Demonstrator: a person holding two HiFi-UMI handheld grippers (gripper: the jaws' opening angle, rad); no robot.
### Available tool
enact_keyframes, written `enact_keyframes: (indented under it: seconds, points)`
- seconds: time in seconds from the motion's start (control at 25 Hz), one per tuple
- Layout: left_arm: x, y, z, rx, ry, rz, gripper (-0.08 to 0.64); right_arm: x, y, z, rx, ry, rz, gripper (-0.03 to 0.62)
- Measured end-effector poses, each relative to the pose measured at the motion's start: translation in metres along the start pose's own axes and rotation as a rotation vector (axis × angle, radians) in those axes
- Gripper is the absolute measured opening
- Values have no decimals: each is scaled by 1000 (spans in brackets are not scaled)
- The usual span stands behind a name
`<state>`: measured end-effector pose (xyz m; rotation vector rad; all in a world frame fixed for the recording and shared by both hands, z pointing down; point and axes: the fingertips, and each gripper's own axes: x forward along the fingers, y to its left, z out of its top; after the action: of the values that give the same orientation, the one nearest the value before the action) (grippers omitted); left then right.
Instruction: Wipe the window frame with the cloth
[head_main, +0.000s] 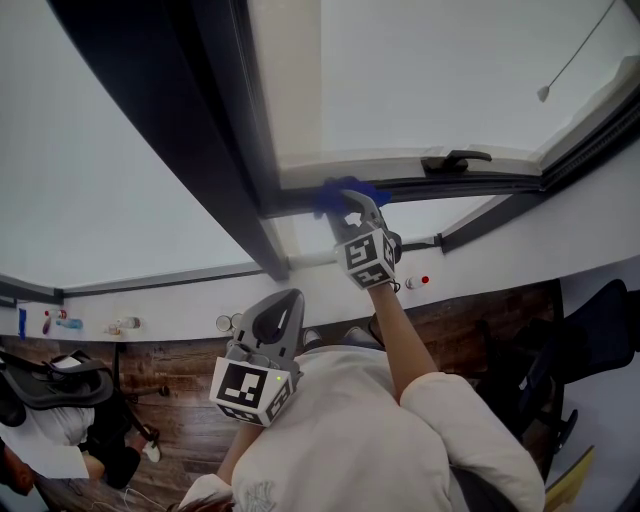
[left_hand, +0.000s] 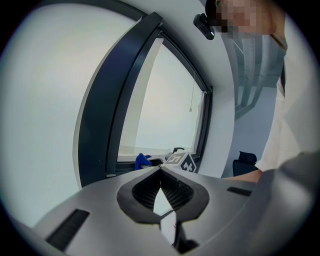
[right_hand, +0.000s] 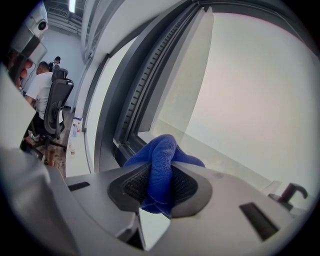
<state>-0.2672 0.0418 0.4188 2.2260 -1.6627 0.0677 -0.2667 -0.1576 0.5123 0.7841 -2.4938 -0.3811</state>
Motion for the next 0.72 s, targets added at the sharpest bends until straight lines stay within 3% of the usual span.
enact_keyframes:
  seconds: [0.72]
  points:
    - [-4, -6, 1, 4, -10, -15, 9, -14, -29, -19, 33, 31, -68, 95]
